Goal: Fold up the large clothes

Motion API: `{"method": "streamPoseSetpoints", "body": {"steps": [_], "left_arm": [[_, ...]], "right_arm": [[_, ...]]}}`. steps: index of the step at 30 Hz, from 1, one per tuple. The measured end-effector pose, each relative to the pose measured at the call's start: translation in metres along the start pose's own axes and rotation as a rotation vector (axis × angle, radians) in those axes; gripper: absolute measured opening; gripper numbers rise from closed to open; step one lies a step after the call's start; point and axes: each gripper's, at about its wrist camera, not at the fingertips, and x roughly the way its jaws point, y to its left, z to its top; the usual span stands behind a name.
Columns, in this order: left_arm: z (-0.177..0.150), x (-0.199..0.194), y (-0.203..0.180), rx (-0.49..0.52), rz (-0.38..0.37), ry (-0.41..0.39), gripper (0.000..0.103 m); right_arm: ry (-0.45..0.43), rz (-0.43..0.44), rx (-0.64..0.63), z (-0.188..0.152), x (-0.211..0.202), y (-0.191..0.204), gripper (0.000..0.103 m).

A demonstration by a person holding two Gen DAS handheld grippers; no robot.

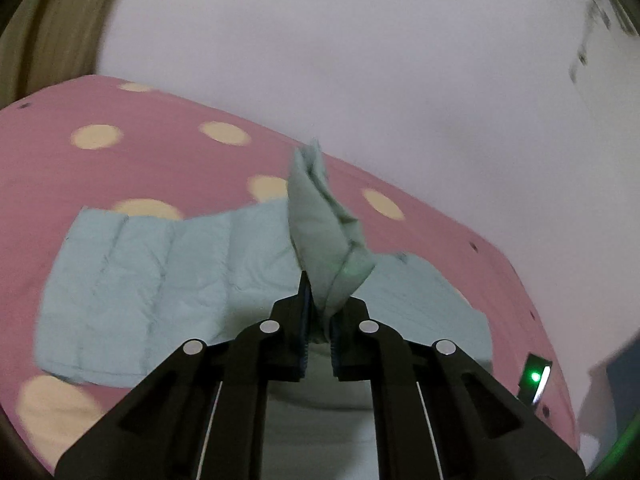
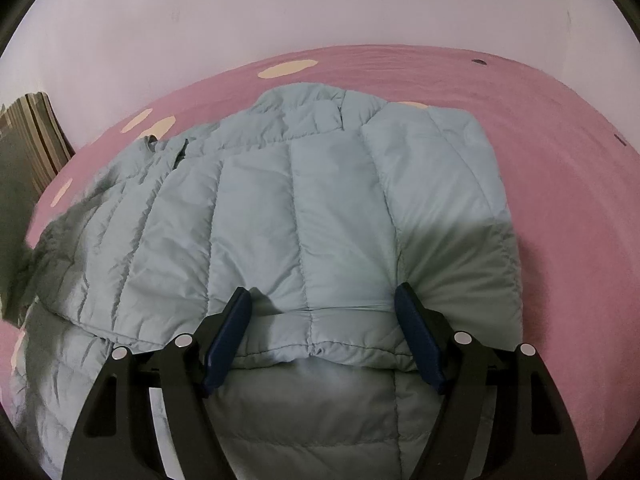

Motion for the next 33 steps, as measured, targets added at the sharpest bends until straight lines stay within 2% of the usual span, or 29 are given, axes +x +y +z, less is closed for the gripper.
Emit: {"method": "streamPoseSetpoints", "body": {"steps": [3, 6, 10, 13, 14, 18, 19, 23, 27, 33], "left_arm": [[-0.013, 0.035, -0.036, 0.053, -0.03, 0.062, 0.008], [-0.034, 0.059, -0.054, 0.091, -0.035, 0.124, 0.008], [-0.056, 0.085, -0.068, 0.156, -0.006, 0.179, 0.008], [-0.069, 0.091, -0.073, 0.165, 0.0, 0.212, 0.01], [-0.076, 0.089, -0.08, 0.167, -0.001, 0.218, 0.012], [-0.083, 0.071, -0.086, 0.192, 0.004, 0.204, 0.047], [-0.084, 0.065, -0.088, 0.194, 0.0, 0.192, 0.05], [-0.081, 0.032, -0.082, 0.198, -0.017, 0.165, 0.058], [-0.078, -0.002, -0.05, 0.167, 0.029, 0.128, 0.061], [-0.073, -0.038, 0.014, 0.095, 0.163, 0.069, 0.062]], "right_arm": [[-0.003, 0.013, 0.011, 0.0, 0.0, -0.001, 0.074], [-0.005, 0.024, 0.019, 0.0, 0.0, -0.003, 0.075], [-0.006, 0.031, 0.024, 0.0, 0.0, -0.005, 0.075], [-0.007, 0.034, 0.025, 0.001, 0.0, -0.005, 0.076], [-0.007, 0.035, 0.026, 0.001, 0.0, -0.005, 0.076], [-0.005, 0.036, 0.027, 0.002, 0.0, -0.005, 0.076], [-0.003, 0.036, 0.027, 0.002, 0.0, -0.006, 0.076], [-0.002, 0.039, 0.03, 0.003, -0.002, -0.005, 0.076], [0.0, 0.058, 0.056, 0.007, -0.014, -0.001, 0.076], [0.001, 0.232, 0.097, 0.02, -0.031, 0.037, 0.076]]}}
